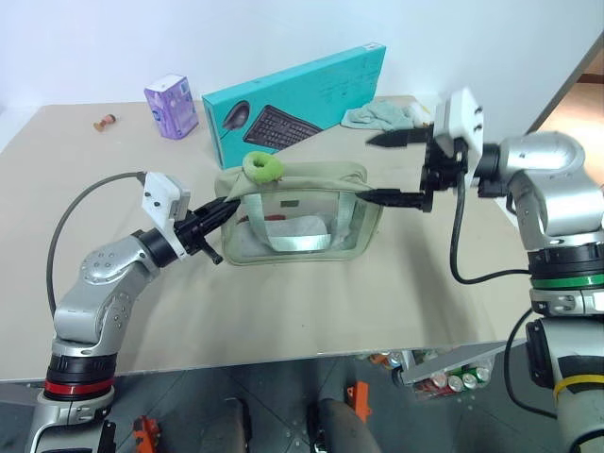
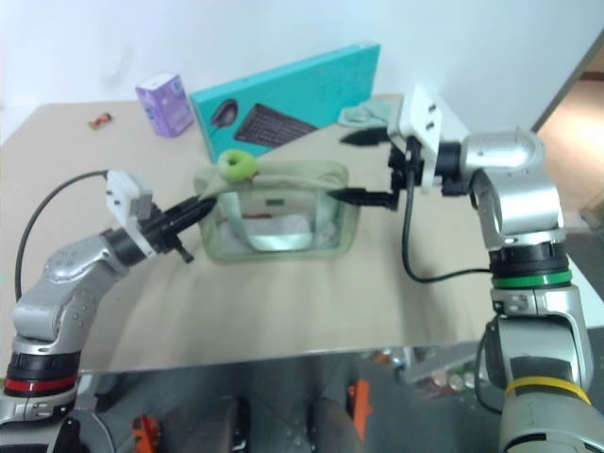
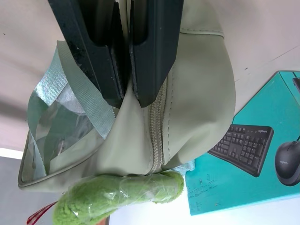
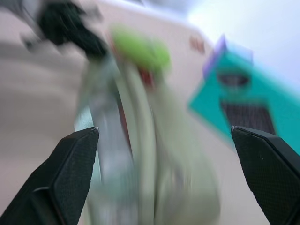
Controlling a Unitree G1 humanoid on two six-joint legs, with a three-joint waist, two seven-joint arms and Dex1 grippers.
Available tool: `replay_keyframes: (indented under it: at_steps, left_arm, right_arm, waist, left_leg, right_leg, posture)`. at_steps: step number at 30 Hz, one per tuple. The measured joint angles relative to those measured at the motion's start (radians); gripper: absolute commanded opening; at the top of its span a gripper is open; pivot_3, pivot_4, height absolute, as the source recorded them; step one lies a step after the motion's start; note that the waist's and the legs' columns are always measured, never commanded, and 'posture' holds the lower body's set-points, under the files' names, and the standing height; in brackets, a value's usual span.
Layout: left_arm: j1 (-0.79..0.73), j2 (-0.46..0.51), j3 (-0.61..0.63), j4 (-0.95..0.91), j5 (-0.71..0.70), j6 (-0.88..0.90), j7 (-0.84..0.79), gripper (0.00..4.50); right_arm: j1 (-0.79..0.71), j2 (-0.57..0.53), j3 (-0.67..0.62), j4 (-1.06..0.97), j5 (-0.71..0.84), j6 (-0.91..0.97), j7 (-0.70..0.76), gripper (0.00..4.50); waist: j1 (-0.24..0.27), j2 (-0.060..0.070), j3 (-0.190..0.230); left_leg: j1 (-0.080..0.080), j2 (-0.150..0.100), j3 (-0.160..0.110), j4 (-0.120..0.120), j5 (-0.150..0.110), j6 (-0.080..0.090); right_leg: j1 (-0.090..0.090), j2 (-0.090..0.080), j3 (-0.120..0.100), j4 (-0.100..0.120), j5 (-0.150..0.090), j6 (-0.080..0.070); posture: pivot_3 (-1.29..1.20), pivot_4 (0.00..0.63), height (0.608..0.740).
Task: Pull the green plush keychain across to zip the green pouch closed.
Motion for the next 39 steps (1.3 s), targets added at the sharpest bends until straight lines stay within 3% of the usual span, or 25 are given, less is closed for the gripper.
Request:
replay_keyframes:
  at_steps: [4, 8, 18, 32, 39]
  left_arm:
    - [-0.005, -0.006, -0.017, -0.01, 0.001, 0.004, 0.005, 0.0]
    - [-0.009, -0.006, -0.03, -0.011, 0.001, 0.005, 0.01, 0.0]
    - [-0.014, -0.006, -0.041, -0.021, 0.003, 0.006, 0.029, 0.0]
    - [-0.007, -0.007, -0.046, -0.032, 0.019, 0.006, 0.047, 0.0]
    - [-0.007, -0.013, -0.046, -0.032, 0.024, 0.005, 0.05, 0.0]
  right_arm:
    - [0.0, 0.147, 0.086, -0.076, -0.004, 0.031, -0.076, 4.49]
    - [-0.032, 0.222, 0.129, 0.013, -0.055, -0.013, -0.117, 4.49]
    - [-0.114, 0.275, 0.143, 0.277, -0.13, -0.149, -0.109, 4.49]
    - [-0.126, 0.32, 0.145, 0.349, -0.148, -0.163, -0.097, 0.01]
    - [-0.126, 0.326, 0.137, 0.346, -0.133, -0.146, -0.1, 0.01]
  waist:
    - [0.0, 0.0, 0.0]
    - [0.003, 0.0, 0.0]
    - [0.002, 0.0, 0.0]
    - [0.002, 0.0, 0.0]
    - [0.002, 0.0, 0.0]
  left_leg:
    - [0.0, 0.0, 0.0, 0.001, 0.0, 0.0]
    - [-0.002, -0.002, 0.001, 0.002, 0.001, 0.001]
    - [-0.002, -0.002, 0.001, 0.001, 0.001, 0.001]
    - [-0.002, -0.002, 0.001, 0.001, 0.001, 0.001]
    - [-0.002, -0.002, 0.001, 0.001, 0.001, 0.001]
  right_leg:
    - [0.0, 0.0, 0.0, 0.0, 0.001, 0.0]
    - [0.0, -0.003, 0.0, 0.0, 0.002, 0.002]
    - [0.0, -0.002, 0.0, -0.001, 0.003, 0.002]
    - [0.0, -0.003, 0.0, -0.001, 0.003, 0.002]
    - [0.0, -0.003, 0.0, -0.001, 0.003, 0.002]
  posture:
    - [0.0, 0.15, 0.74]
    - [0.0, 0.15, 0.74]
    - [0.0, 0.15, 0.74]
    - [0.0, 0.15, 0.74]
    - [0.0, 0.15, 0.74]
